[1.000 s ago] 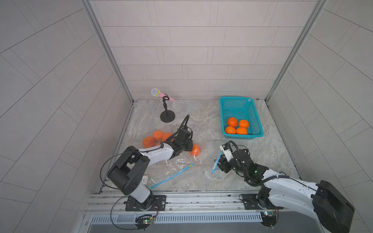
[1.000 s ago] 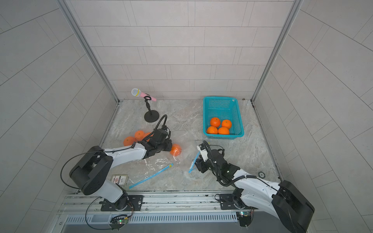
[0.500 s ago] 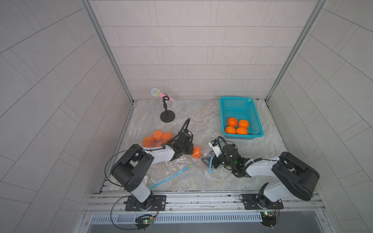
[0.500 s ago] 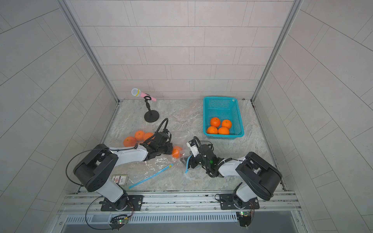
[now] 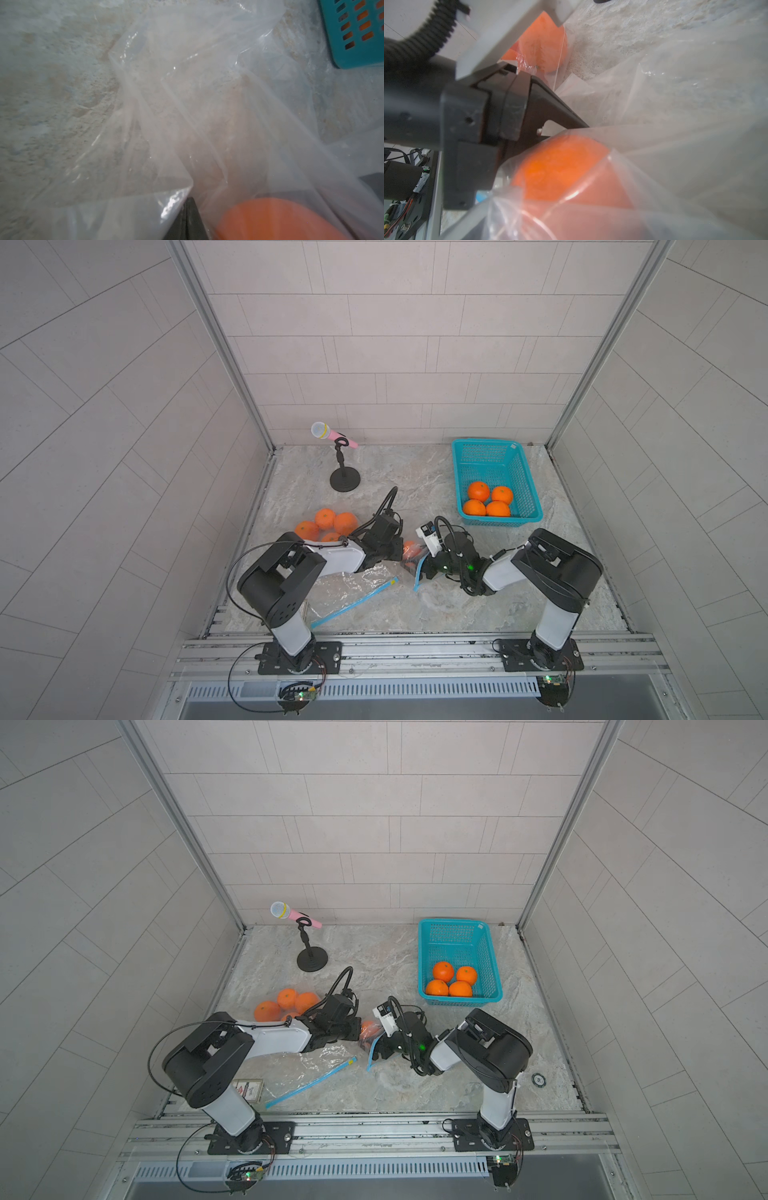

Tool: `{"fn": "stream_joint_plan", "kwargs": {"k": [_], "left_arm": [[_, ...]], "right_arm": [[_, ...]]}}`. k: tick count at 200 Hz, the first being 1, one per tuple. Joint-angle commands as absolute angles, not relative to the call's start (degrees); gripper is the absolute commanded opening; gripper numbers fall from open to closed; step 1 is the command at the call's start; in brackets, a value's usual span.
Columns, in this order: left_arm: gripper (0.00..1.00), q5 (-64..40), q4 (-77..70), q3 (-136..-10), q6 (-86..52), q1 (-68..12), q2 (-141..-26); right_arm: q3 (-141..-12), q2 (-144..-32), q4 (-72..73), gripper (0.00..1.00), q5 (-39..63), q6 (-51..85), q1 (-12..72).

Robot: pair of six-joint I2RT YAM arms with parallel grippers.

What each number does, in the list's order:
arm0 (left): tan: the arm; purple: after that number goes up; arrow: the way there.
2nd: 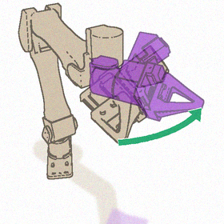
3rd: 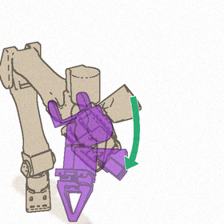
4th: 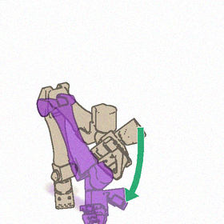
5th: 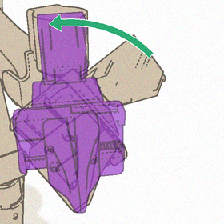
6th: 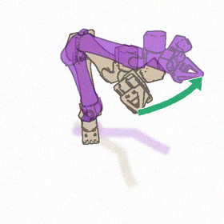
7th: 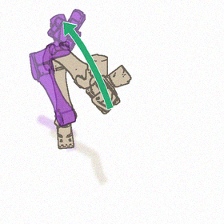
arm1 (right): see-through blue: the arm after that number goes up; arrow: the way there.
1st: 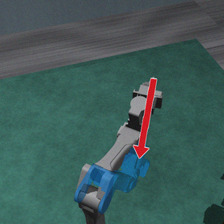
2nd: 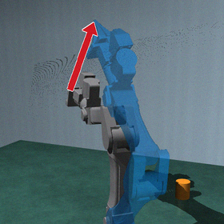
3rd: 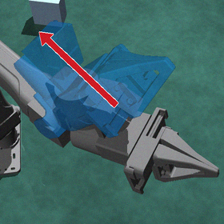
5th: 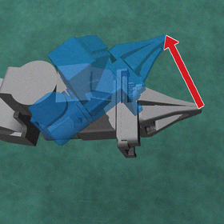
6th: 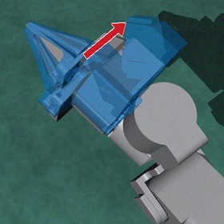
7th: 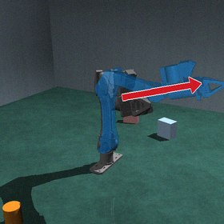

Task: Open the zip-top bag and take out the orange
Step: Pick up the orange from the zipper food storage bag.

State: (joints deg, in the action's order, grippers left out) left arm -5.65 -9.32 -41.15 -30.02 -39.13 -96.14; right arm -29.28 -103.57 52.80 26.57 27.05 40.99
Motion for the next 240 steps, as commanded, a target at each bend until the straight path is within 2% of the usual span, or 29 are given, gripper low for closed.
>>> {"fn": "stream_joint_plan", "kwargs": {"k": [1,26,50,78,99,135,184,228,240], "left_arm": [[0.07,-9.3,-12.3,-42.4,-30.3,-40.4,-97.1],[0.04,-7.3,-8.5,-44.1,-29.6,-39.7,-98.4],[0.01,-7.4,-7.2,-45.0,-29.5,-37.5,-99.9],[0.0,-3.0,-2.6,-49.3,-28.5,-35.4,-104.3],[0.0,-4.5,-3.4,-51.0,-28.5,-33.7,-107.6],[0.0,-3.3,-1.3,-55.4,-27.9,-33.0,-111.8],[0.0,-4.8,-0.6,-56.7,-27.4,-31.0,-114.7],[0.0,-2.1,3.8,-58.5,-26.0,-30.2,-113.0],[0.0,-4.4,2.0,-57.7,-26.2,-29.4,-112.6]], "right_arm": [[-30.8,-105.0,56.7,0.83,29.7,28.8,41.7],[-28.9,-101.0,55.4,0.69,30.2,28.4,41.1],[-27.5,-94.0,46.6,0.62,31.4,28.5,39.6],[-28.5,-87.4,26.0,0.62,25.5,26.7,39.0],[-28.1,-83.8,16.3,0.61,22.6,26.7,39.4],[-22.0,-74.8,19.6,0.62,20.1,26.8,40.1],[-17.9,-54.7,6.0,0.63,11.7,27.5,39.9],[-19.7,-50.9,-7.5,0.6,9.2,30.5,38.9],[-17.0,-48.6,-3.5,0.6,8.7,30.2,38.9]]}}
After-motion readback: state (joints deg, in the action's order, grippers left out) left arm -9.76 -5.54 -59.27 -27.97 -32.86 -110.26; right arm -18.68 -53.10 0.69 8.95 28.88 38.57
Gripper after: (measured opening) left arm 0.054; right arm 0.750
